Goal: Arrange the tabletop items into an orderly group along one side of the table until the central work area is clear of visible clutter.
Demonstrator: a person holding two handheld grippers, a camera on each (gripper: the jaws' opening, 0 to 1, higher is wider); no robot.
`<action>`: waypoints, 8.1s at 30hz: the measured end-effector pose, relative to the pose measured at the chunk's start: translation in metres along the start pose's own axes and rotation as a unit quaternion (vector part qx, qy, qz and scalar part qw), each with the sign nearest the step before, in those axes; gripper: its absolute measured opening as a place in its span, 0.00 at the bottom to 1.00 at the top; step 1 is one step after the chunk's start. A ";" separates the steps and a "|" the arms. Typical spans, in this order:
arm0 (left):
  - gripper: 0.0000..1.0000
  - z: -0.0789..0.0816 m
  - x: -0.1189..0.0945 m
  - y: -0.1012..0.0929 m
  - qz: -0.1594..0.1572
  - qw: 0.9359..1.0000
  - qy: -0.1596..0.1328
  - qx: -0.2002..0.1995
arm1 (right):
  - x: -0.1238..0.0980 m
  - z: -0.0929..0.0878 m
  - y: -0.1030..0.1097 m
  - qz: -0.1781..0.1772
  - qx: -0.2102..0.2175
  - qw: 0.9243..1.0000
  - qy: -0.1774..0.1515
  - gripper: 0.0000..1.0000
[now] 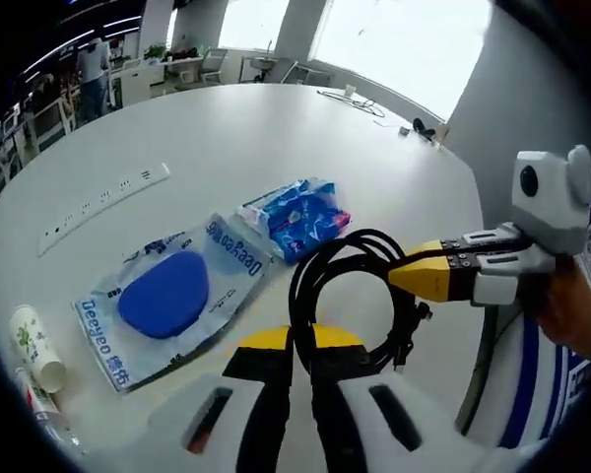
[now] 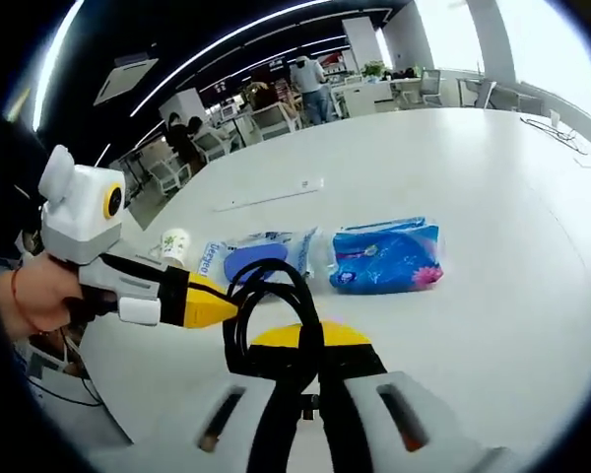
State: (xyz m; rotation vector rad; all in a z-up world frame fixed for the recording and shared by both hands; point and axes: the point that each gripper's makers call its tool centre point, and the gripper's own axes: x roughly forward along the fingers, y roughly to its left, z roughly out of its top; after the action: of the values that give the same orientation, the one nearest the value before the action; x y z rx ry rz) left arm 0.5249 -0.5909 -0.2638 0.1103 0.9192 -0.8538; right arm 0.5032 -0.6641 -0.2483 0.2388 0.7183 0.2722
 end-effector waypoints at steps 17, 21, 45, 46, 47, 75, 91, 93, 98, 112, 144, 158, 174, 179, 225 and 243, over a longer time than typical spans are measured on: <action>0.02 -0.010 0.031 0.015 -0.003 0.999 0.036 -0.013 | 0.032 -0.019 -0.020 -0.002 0.025 0.999 0.027 0.01; 0.03 -0.013 0.037 0.018 -0.003 0.999 0.041 -0.015 | 0.038 -0.024 -0.023 -0.004 0.030 0.999 0.034 0.01; 0.02 -0.020 0.054 0.027 -0.004 0.998 0.054 -0.029 | 0.056 -0.039 -0.033 -0.008 0.045 0.998 0.049 0.03; 0.02 -0.020 0.054 0.027 -0.005 0.998 0.054 -0.030 | 0.057 -0.040 -0.034 -0.009 0.044 0.998 0.050 0.03; 0.02 -0.021 0.054 0.027 -0.005 0.998 0.055 -0.029 | 0.057 -0.040 -0.034 -0.009 0.042 0.998 0.049 0.03; 0.14 -0.024 0.050 0.029 -0.005 0.999 0.045 -0.013 | 0.052 -0.038 -0.037 -0.018 -0.004 0.999 0.037 0.10; 0.18 -0.023 0.042 0.028 -0.007 0.999 0.041 -0.008 | 0.045 -0.032 -0.036 -0.016 -0.018 0.999 0.026 0.20; 0.19 -0.023 0.041 0.027 -0.009 0.999 0.041 -0.008 | 0.045 -0.031 -0.036 -0.016 -0.021 0.999 0.024 0.26; 0.22 -0.020 0.037 0.024 -0.013 0.999 0.035 -0.007 | 0.043 -0.030 -0.036 -0.018 -0.025 0.999 0.023 0.33; 0.35 -0.013 0.025 0.018 -0.028 0.999 0.022 0.001 | 0.036 -0.017 -0.027 -0.008 -0.038 0.999 0.013 0.44; 0.64 0.004 -0.036 0.024 -0.041 0.999 -0.023 -0.001 | 0.020 0.015 0.011 0.039 -0.089 0.995 0.000 0.67; 0.70 0.006 -0.079 0.037 -0.031 0.998 -0.051 -0.011 | 0.019 0.022 0.039 0.076 -0.122 0.990 0.001 0.73; 0.71 -0.019 -0.138 0.070 0.002 0.997 -0.076 -0.033 | 0.019 0.039 0.090 0.133 -0.168 0.977 -0.006 0.75; 0.71 -0.027 -0.153 0.078 0.012 0.996 -0.082 -0.043 | 0.019 0.041 0.105 0.151 -0.182 0.972 -0.007 0.76; 0.71 -0.115 -0.287 0.155 0.110 0.966 -0.160 -0.173 | 0.083 0.089 0.261 0.356 -0.399 0.842 0.070 0.73; 0.70 -0.146 -0.285 0.172 0.109 0.954 -0.170 -0.222 | 0.129 0.088 0.298 0.417 -0.453 0.774 0.149 0.68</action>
State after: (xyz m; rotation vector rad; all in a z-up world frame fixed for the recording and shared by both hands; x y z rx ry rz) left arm 0.4587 -0.2409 -0.1900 -0.3125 0.7369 -0.4279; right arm 0.6071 -0.3535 -0.1721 -0.4552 0.6772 1.4996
